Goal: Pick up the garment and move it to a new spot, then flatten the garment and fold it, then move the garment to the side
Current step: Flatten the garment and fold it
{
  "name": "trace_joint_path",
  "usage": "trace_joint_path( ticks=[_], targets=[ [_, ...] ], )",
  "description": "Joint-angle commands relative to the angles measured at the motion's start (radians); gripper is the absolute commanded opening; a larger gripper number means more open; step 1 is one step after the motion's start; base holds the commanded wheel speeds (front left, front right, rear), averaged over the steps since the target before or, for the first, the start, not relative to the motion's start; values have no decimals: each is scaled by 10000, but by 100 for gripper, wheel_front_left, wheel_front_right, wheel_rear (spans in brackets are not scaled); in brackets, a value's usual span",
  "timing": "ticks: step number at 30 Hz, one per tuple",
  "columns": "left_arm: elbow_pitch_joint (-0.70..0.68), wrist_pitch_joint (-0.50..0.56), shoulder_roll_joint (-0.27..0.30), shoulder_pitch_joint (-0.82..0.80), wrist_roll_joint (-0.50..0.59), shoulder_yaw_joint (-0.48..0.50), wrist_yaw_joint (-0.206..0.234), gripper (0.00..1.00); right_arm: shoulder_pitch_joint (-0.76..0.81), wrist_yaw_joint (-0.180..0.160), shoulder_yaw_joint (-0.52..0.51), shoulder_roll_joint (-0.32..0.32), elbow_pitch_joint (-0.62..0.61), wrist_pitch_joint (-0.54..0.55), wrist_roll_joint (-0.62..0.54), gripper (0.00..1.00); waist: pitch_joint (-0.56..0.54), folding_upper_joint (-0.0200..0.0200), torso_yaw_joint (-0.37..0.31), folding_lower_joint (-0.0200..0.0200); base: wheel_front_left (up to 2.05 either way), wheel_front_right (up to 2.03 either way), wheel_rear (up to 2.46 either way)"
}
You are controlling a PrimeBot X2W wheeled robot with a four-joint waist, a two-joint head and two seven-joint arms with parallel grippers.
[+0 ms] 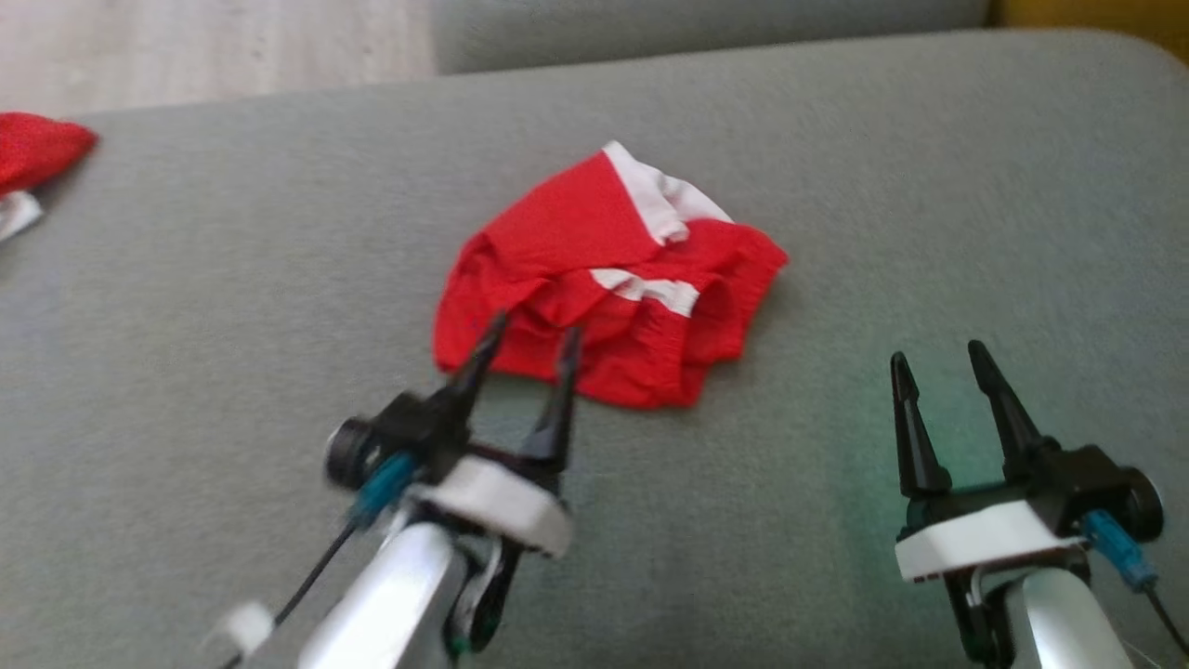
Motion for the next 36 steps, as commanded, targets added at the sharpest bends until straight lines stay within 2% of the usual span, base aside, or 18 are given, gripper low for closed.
trace_joint_path(
  ticks=[1,4,8,16,17,18,19,21,22,23,29,36],
  targets=[
    [-78,84,-51,-559,114,113,-86,100,-394,-7,255,-49,-328,-107,-33,100,415,0,-426,-2,0,0,0],
    [924,313,-341,-1492,165,-265,-278,100,-659,-7,338,-49,-382,-107,1,100,855,0,-894,-2,0,0,0],
    [2018,393,-452,-2335,222,-323,-220,100,-868,-7,377,-49,-441,-107,54,100,1226,0,-1230,-2,0,0,0],
    [3772,236,-362,-3541,752,-237,417,100,-1045,-7,367,-49,-503,-107,151,100,1603,0,-1396,-2,0,0,0],
    [3939,218,-343,-3622,821,-263,472,97,-1051,-7,366,-49,-505,-107,159,100,1611,0,-1394,-2,0,0,0],
    [4081,197,-344,-3680,841,-273,494,87,-1053,-7,362,-49,-505,-107,167,100,1615,0,-1389,-2,0,0,0],
    [4205,177,-351,-3725,838,-273,513,57,-1054,-7,355,-49,-505,-107,173,100,1614,0,-1378,-2,0,0,0],
    [4434,149,-346,-3819,911,-340,545,30,-1058,-7,337,-49,-495,-107,186,100,1605,0,-1352,-2,0,0,0],
    [4514,109,-358,-3843,877,-328,544,11,-1063,-7,329,-49,-489,-107,198,100,1596,0,-1338,-2,0,0,0],
    [4579,67,-371,-3864,837,-316,536,0,-1068,-7,321,-49,-485,-107,209,100,1586,0,-1323,-2,0,0,0],
    [4313,-768,-470,-3931,634,-306,403,0,-1025,-7,220,-49,-453,-107,214,100,1430,0,-1117,-2,0,0,0],
    [2388,-1273,-508,-3278,261,-234,266,0,-826,-7,-5,-49,-377,-107,101,100,922,0,-585,-2,0,0,0]
  ],
)
